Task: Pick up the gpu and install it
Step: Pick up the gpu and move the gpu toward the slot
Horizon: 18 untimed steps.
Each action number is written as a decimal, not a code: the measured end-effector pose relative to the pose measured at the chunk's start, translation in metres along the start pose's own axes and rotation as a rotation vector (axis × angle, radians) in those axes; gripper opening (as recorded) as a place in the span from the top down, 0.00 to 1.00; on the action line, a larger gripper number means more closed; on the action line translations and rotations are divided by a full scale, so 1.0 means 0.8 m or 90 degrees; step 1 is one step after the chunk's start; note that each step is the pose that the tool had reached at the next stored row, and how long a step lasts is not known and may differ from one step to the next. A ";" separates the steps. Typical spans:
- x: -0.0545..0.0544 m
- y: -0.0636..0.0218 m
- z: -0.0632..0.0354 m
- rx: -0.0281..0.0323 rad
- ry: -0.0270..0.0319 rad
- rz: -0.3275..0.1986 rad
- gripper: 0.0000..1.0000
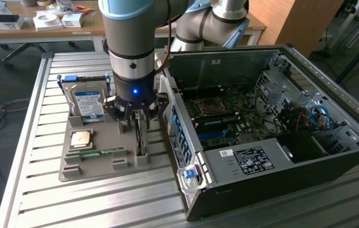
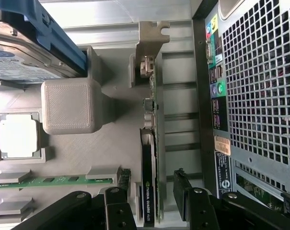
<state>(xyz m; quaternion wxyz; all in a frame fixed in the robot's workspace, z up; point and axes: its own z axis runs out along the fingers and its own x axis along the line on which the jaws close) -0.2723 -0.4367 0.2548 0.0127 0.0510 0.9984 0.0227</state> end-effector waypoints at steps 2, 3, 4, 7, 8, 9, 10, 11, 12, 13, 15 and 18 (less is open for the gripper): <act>0.000 0.000 0.001 0.0001 0.0001 0.000 0.51; 0.000 0.000 0.001 0.0001 0.0001 0.000 0.51; 0.000 0.000 0.001 0.0001 0.0001 0.000 0.51; 0.000 0.000 0.002 -0.0001 -0.0001 0.000 0.51; 0.000 0.000 0.003 -0.0003 -0.0002 0.000 0.51; 0.000 0.000 0.004 -0.0002 -0.0002 0.000 0.51; 0.000 0.000 0.005 -0.0001 -0.0001 0.000 0.51; 0.000 0.000 0.006 0.0000 -0.0001 0.000 0.51; 0.000 0.000 0.007 -0.0001 -0.0001 0.000 0.51; 0.000 0.000 0.009 -0.0001 -0.0001 0.000 0.51; 0.000 -0.001 0.012 0.0000 0.0000 0.000 0.51; 0.000 -0.001 0.016 0.0000 0.0000 0.000 0.51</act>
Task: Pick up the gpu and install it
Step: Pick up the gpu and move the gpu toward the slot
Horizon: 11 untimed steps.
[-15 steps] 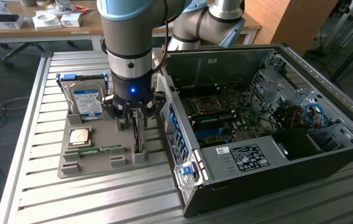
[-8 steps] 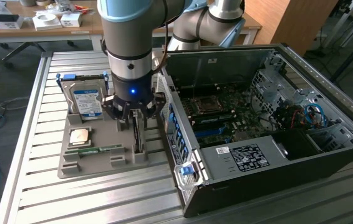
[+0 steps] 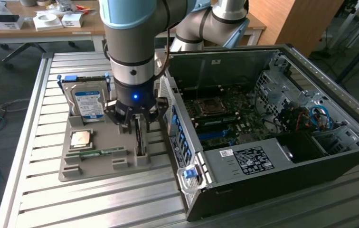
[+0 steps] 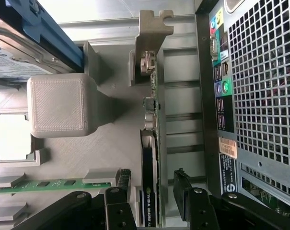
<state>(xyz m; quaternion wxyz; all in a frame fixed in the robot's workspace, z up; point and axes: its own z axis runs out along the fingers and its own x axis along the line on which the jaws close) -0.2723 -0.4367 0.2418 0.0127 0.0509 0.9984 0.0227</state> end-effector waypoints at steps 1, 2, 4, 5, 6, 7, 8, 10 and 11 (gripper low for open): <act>0.000 0.000 0.001 0.0000 -0.0001 0.000 0.51; 0.000 0.000 0.001 0.0001 0.0001 0.000 0.51; 0.000 0.000 0.002 0.0002 0.0001 0.000 0.51; 0.000 0.000 0.002 0.0000 0.0000 0.000 0.51; 0.001 0.000 0.002 -0.0001 -0.0001 0.000 0.51; 0.002 0.000 0.003 0.0000 -0.0001 0.000 0.51; 0.003 0.000 0.003 -0.0001 -0.0001 0.001 0.51; 0.004 0.000 0.003 0.0000 0.0000 0.001 0.51; 0.005 0.000 0.003 0.0001 0.0001 0.001 0.51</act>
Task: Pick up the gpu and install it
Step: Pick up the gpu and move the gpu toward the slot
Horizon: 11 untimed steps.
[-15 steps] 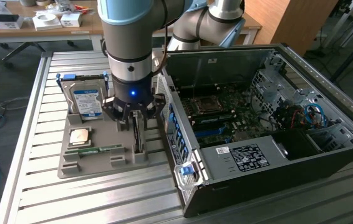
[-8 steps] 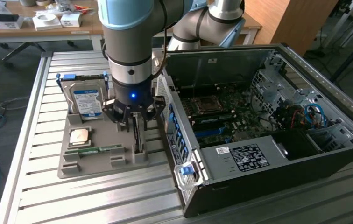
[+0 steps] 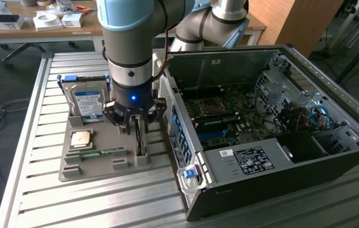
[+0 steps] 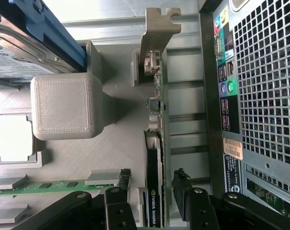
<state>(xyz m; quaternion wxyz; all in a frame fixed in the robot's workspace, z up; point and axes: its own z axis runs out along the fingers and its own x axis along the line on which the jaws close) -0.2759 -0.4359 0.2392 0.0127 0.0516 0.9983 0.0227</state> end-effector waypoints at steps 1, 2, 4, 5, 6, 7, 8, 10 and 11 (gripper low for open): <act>0.000 0.000 0.000 0.0000 -0.0001 0.000 0.51; 0.000 0.001 0.001 -0.0001 -0.0001 0.000 0.51; 0.000 0.001 0.002 -0.0002 -0.0002 0.000 0.51; 0.000 0.001 0.003 -0.0001 -0.0001 0.000 0.51; 0.000 0.001 0.004 -0.0001 -0.0001 0.000 0.51; 0.000 0.001 0.004 -0.0001 -0.0001 0.000 0.51; 0.000 0.001 0.005 -0.0001 -0.0001 0.000 0.51; 0.000 0.001 0.006 0.0001 0.0000 0.000 0.51; 0.000 0.001 0.006 0.0001 0.0001 0.000 0.51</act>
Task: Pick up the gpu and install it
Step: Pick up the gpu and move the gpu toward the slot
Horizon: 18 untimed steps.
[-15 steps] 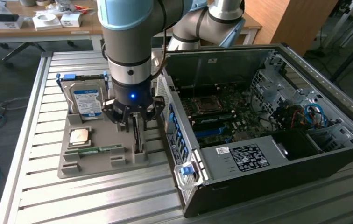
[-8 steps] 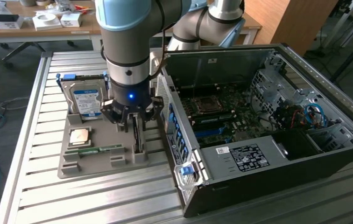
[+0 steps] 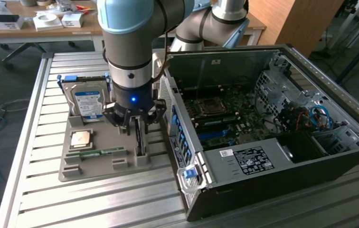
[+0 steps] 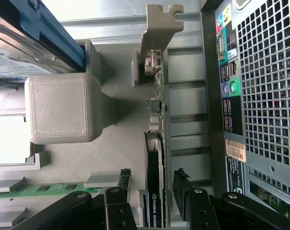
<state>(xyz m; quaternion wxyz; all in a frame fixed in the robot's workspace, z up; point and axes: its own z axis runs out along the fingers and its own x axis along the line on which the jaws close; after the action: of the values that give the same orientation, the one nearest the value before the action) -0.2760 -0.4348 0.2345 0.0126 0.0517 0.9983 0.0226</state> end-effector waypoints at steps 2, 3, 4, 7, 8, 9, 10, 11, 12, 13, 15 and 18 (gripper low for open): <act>0.000 0.000 0.000 -0.0002 -0.0002 0.000 0.51; -0.001 0.000 0.000 -0.0003 -0.0002 0.000 0.51; -0.001 0.000 0.000 -0.0002 -0.0002 0.000 0.51; -0.003 0.000 0.000 -0.0002 -0.0002 0.000 0.51; -0.004 0.000 0.000 -0.0002 -0.0002 0.000 0.51; -0.004 0.000 0.000 -0.0002 -0.0002 0.000 0.51; -0.004 0.000 0.000 -0.0002 -0.0002 0.000 0.51; -0.004 0.001 0.001 -0.0002 -0.0002 0.000 0.51; -0.004 0.001 0.000 -0.0002 -0.0002 0.000 0.51; -0.004 0.001 0.000 -0.0002 -0.0002 0.000 0.51; -0.004 0.002 0.001 -0.0001 -0.0002 0.000 0.51; -0.004 0.003 0.001 -0.0002 -0.0001 0.000 0.51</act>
<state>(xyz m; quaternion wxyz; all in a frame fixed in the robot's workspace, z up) -0.2728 -0.4328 0.2342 0.0127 0.0516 0.9983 0.0227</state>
